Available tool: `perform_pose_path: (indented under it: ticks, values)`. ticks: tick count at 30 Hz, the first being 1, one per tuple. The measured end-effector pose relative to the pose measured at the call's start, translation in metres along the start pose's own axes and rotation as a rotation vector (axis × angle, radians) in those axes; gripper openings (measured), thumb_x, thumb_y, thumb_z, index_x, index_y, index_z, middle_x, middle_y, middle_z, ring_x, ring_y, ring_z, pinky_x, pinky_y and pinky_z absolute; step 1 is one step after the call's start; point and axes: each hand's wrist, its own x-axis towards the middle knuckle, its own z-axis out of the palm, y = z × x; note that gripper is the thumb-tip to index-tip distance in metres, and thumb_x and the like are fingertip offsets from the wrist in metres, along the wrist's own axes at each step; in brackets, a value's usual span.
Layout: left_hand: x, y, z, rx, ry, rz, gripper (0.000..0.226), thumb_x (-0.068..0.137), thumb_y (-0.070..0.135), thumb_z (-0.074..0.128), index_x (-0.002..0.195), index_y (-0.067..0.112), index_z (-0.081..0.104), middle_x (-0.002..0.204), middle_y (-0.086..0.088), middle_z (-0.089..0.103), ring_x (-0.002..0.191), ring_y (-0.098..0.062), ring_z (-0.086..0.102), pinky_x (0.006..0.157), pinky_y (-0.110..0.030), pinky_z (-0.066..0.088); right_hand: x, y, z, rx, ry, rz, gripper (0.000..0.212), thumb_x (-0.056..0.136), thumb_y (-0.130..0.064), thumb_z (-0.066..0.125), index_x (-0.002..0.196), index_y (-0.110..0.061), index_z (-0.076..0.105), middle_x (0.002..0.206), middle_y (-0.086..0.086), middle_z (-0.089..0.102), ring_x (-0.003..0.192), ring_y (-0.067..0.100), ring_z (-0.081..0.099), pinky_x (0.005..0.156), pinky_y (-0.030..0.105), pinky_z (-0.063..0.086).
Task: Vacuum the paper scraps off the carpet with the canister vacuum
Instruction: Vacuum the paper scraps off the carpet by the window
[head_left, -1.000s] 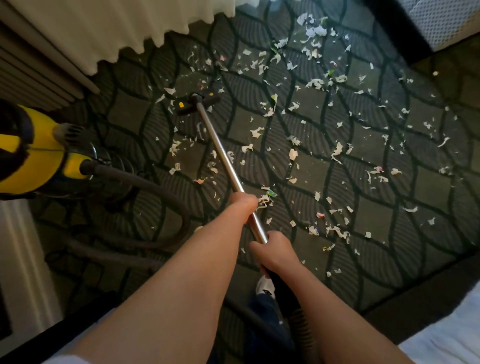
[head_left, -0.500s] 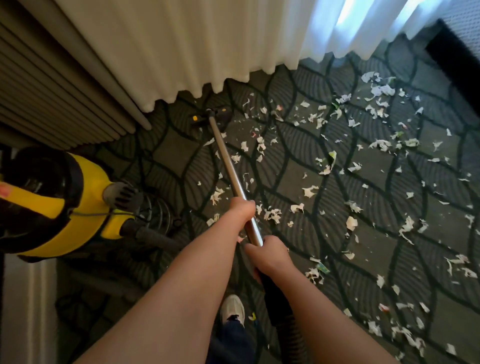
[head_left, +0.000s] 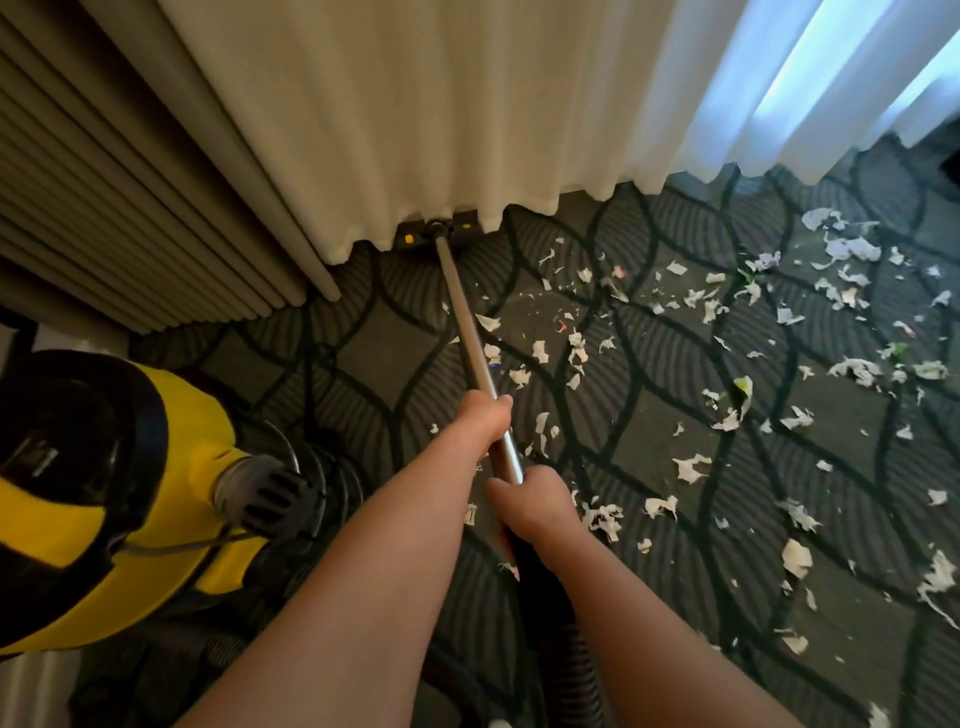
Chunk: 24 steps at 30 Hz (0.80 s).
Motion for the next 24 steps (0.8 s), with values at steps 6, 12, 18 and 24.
perform_pose_path:
  ticks: [6, 12, 18, 24]
  values:
    - [0.026, 0.010, -0.011, -0.045, 0.026, 0.041, 0.046, 0.100, 0.028, 0.049, 0.140, 0.008, 0.040, 0.126, -0.014, 0.057, 0.114, -0.028, 0.058, 0.099, -0.040, 0.048, 0.027, -0.023, 0.002, 0.061, -0.045, 0.004, 0.027, 0.093, -0.023, 0.059, 0.110, -0.003, 0.054, 0.076, 0.006, 0.059, 0.047, 0.008, 0.055, 0.033, 0.014, 0.038]
    - [0.018, -0.002, -0.008, -0.039, -0.002, 0.003, 0.045, 0.100, 0.025, 0.049, 0.140, 0.007, 0.039, 0.128, -0.015, 0.056, 0.116, -0.030, 0.057, 0.101, -0.042, 0.047, 0.019, -0.015, 0.003, 0.043, -0.091, 0.046, 0.028, 0.091, -0.021, 0.060, 0.111, -0.001, 0.055, 0.079, 0.007, 0.061, 0.054, 0.012, 0.059, 0.040, 0.020, 0.045]
    - [-0.011, -0.007, -0.008, -0.061, 0.004, 0.007, 0.044, 0.101, 0.023, 0.047, 0.141, 0.006, 0.038, 0.128, -0.015, 0.056, 0.117, -0.029, 0.056, 0.098, -0.038, 0.046, -0.011, -0.014, -0.004, 0.051, -0.090, 0.046, 0.016, 0.092, -0.017, 0.059, 0.098, -0.004, 0.053, 0.070, 0.005, 0.057, 0.047, 0.009, 0.053, 0.032, 0.012, 0.036]
    - [-0.054, -0.016, -0.003, 0.004, -0.006, -0.020, 0.041, 0.101, 0.023, 0.045, 0.139, 0.006, 0.040, 0.129, -0.015, 0.054, 0.117, -0.028, 0.055, 0.095, -0.036, 0.046, -0.048, 0.003, -0.010, 0.041, -0.108, 0.102, 0.019, 0.090, -0.020, 0.061, 0.098, -0.005, 0.051, 0.085, 0.014, 0.066, 0.055, 0.018, 0.060, 0.057, 0.031, 0.056]
